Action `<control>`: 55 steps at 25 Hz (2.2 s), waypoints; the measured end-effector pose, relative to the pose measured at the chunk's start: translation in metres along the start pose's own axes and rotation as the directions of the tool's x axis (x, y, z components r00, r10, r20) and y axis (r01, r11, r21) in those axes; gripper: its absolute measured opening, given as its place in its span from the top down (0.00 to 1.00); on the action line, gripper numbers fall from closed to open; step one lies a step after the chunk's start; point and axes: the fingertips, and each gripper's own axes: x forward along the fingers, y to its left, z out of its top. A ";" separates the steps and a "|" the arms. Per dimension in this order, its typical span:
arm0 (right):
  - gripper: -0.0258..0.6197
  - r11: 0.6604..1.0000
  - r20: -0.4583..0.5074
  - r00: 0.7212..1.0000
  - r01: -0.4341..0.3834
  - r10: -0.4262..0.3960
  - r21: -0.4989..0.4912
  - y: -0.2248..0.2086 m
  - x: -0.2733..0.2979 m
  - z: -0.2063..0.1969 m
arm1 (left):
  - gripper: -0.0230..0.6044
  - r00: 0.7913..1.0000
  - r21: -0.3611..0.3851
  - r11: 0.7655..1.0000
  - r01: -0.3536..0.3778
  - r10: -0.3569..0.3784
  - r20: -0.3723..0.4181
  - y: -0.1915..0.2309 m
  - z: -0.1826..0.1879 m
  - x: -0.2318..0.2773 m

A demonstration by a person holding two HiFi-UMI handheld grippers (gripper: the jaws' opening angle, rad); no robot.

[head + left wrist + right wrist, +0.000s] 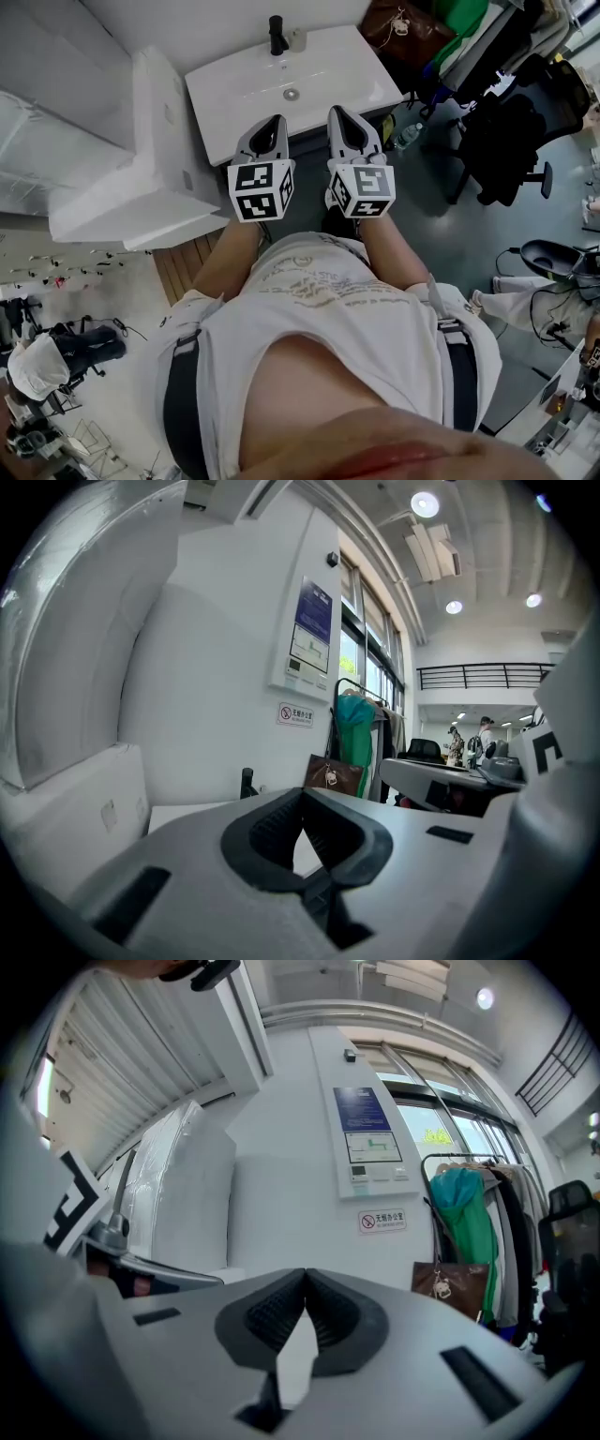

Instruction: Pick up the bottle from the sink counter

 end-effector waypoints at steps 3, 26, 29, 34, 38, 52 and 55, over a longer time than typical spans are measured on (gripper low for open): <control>0.92 1.000 0.005 1.000 -0.013 0.013 -0.007 -0.019 0.021 0.000 | 0.93 1.000 0.008 1.000 -0.017 0.017 0.015 0.000 0.009 0.026; 0.92 0.990 -0.059 0.989 -0.132 0.135 0.053 -0.129 0.202 -0.027 | 0.93 0.991 -0.005 0.992 -0.125 0.125 -0.045 0.040 0.035 0.208; 0.92 0.988 -0.059 0.987 -0.147 0.150 0.044 -0.140 0.223 -0.028 | 0.93 0.988 -0.009 0.990 -0.143 0.143 -0.053 0.044 0.037 0.230; 0.92 0.977 -0.070 0.976 -0.202 0.206 0.061 -0.153 0.248 -0.038 | 0.93 0.978 -0.017 0.981 -0.194 0.192 -0.077 0.051 0.033 0.250; 0.92 0.968 -0.080 0.966 -0.240 0.245 0.072 -0.159 0.265 -0.045 | 0.93 0.966 -0.022 0.969 -0.247 0.244 -0.091 0.059 0.030 0.261; 0.92 0.887 -0.077 0.885 -0.452 0.459 0.095 -0.165 0.296 -0.056 | 0.93 0.940 -0.058 0.942 -0.331 0.324 -0.102 0.054 0.032 0.295; 0.92 0.895 -0.097 0.890 -0.438 0.445 0.090 -0.171 0.302 -0.062 | 0.93 0.940 -0.064 0.942 -0.330 0.322 -0.114 0.055 0.028 0.300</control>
